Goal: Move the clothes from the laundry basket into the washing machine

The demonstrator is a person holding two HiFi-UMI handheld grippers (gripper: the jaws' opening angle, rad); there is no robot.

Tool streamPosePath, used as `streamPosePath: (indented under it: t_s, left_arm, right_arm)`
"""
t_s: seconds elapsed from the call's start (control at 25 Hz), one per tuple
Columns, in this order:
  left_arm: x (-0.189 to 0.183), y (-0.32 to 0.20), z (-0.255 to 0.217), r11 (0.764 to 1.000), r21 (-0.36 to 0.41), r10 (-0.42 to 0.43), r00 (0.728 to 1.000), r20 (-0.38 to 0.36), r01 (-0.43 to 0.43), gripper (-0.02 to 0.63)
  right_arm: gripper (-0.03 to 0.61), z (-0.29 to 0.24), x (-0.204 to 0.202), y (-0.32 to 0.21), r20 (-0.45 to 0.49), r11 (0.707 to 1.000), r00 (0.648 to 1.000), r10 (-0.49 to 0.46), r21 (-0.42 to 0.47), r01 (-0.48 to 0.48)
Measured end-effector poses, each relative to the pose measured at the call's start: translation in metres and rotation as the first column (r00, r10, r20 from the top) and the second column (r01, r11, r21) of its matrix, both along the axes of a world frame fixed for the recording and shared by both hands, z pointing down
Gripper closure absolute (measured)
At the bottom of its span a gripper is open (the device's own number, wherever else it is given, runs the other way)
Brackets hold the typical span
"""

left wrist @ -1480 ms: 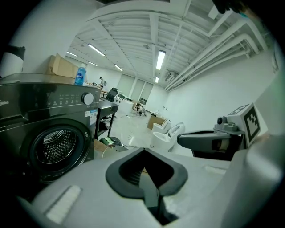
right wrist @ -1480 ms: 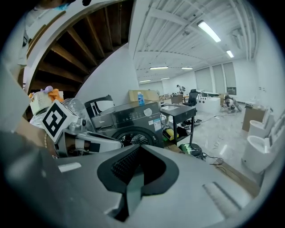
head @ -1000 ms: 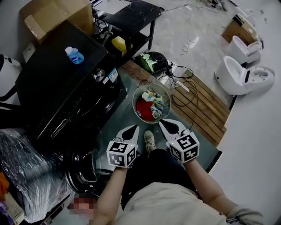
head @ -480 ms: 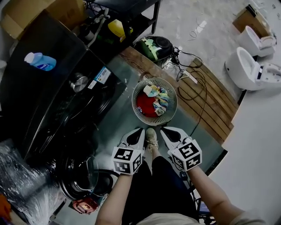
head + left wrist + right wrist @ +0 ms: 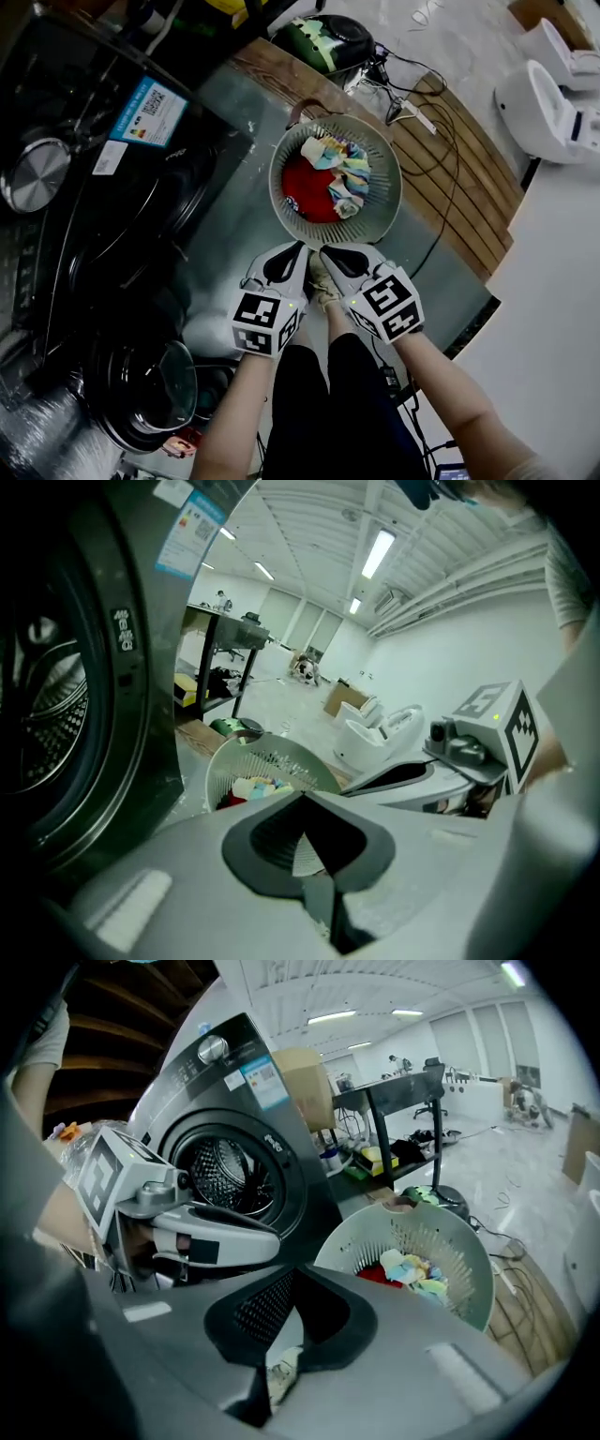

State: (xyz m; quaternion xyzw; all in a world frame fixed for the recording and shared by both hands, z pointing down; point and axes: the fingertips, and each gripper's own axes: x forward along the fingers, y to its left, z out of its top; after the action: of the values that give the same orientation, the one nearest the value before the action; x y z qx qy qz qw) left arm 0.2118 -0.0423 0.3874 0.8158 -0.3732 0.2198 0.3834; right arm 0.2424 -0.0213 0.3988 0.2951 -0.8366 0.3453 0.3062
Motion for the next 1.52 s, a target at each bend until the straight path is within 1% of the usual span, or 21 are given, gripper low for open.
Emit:
streamPosePath:
  t_s: [0.2,0.28,0.4,0.48,0.6,0.64,0.76,0.88,1.0,1.08,1.16,1.24,1.28,1.32,1.36,1.4,1.44,1.52]
  left_arm:
    - [-0.021,-0.009,0.066,0.999,0.009,-0.043,0.997,0.069,0.043,0.613]
    - [-0.028,-0.011,0.081,0.997,0.008,-0.082,0.993,0.086,0.081,0.614]
    - [-0.038,-0.013,0.095,0.988,0.011,-0.154,0.982,0.113,0.153,0.613]
    - [-0.042,-0.017,0.102,0.982,0.017,-0.189,0.975,0.118,0.188,0.614]
    - [-0.046,-0.021,0.112,0.977,0.017,-0.211,0.971,0.109,0.21,0.614]
    - [-0.047,-0.022,0.115,0.977,0.015,-0.214,0.971,0.106,0.214,0.613]
    - [-0.05,-0.019,0.125,0.976,0.005,-0.215,0.97,0.117,0.216,0.613]
    - [-0.058,-0.015,0.139,0.972,-0.008,-0.233,0.961,0.148,0.237,0.614]
    - [-0.064,-0.017,0.146,0.963,-0.005,-0.266,0.954,0.138,0.269,0.614]
    - [-0.064,-0.017,0.15,0.962,-0.002,-0.271,0.954,0.13,0.274,0.614]
    - [-0.062,-0.014,0.156,0.964,-0.003,-0.265,0.956,0.122,0.268,0.614]
    - [-0.063,-0.011,0.162,0.963,-0.008,-0.267,0.957,0.115,0.27,0.614]
    - [-0.065,-0.01,0.165,0.96,-0.01,-0.275,0.955,0.114,0.278,0.613]
    - [-0.067,-0.01,0.167,0.958,-0.011,-0.284,0.952,0.113,0.287,0.614]
    - [-0.068,-0.009,0.169,0.956,-0.014,-0.291,0.95,0.113,0.294,0.614]
    - [-0.068,-0.009,0.169,0.955,-0.019,-0.294,0.949,0.113,0.297,0.613]
    - [-0.068,-0.007,0.17,0.955,-0.023,-0.293,0.949,0.113,0.297,0.614]
    - [-0.068,-0.003,0.169,0.956,-0.029,-0.288,0.951,0.113,0.293,0.613]
  right_arm:
    - [0.554,0.068,-0.003,-0.02,-0.035,1.0,0.999,-0.007,-0.019,0.006]
    - [0.546,0.089,-0.004,-0.027,-0.053,0.999,0.998,-0.018,-0.037,0.016]
    - [0.512,0.121,-0.003,-0.031,-0.078,0.996,0.995,-0.057,-0.078,0.05]
    - [0.489,0.147,-0.003,-0.032,-0.107,0.99,0.99,-0.094,-0.113,0.082]
    - [0.41,0.187,-0.005,-0.036,-0.159,0.977,0.974,-0.165,-0.164,0.138]
    - [0.394,0.199,-0.005,-0.038,-0.177,0.971,0.965,-0.193,-0.174,0.162]
    - [0.391,0.231,-0.005,-0.039,-0.222,0.954,0.94,-0.26,-0.211,0.214]
    - [0.347,0.262,-0.003,-0.032,-0.256,0.932,0.916,-0.309,-0.273,0.238]
    - [0.341,0.287,0.002,-0.031,-0.29,0.928,0.907,-0.305,-0.303,0.215]
    - [0.336,0.3,0.006,-0.027,-0.309,0.924,0.9,-0.308,-0.323,0.205]
    - [0.337,0.311,0.012,-0.012,-0.329,0.906,0.881,-0.341,-0.365,0.214]
    - [0.343,0.321,0.014,-0.006,-0.352,0.894,0.853,-0.385,-0.372,0.25]
    - [0.36,0.326,0.014,-0.009,-0.369,0.895,0.842,-0.393,-0.362,0.26]
    - [0.402,0.33,0.015,-0.014,-0.384,0.9,0.837,-0.389,-0.352,0.256]
    - [0.458,0.333,0.016,-0.018,-0.393,0.906,0.839,-0.376,-0.345,0.244]
    - [0.483,0.334,0.018,-0.021,-0.396,0.91,0.844,-0.362,-0.344,0.23]
    - [0.529,0.334,0.019,-0.021,-0.394,0.912,0.848,-0.354,-0.345,0.22]
    - [0.535,0.326,0.02,-0.022,-0.387,0.917,0.857,-0.341,-0.338,0.212]
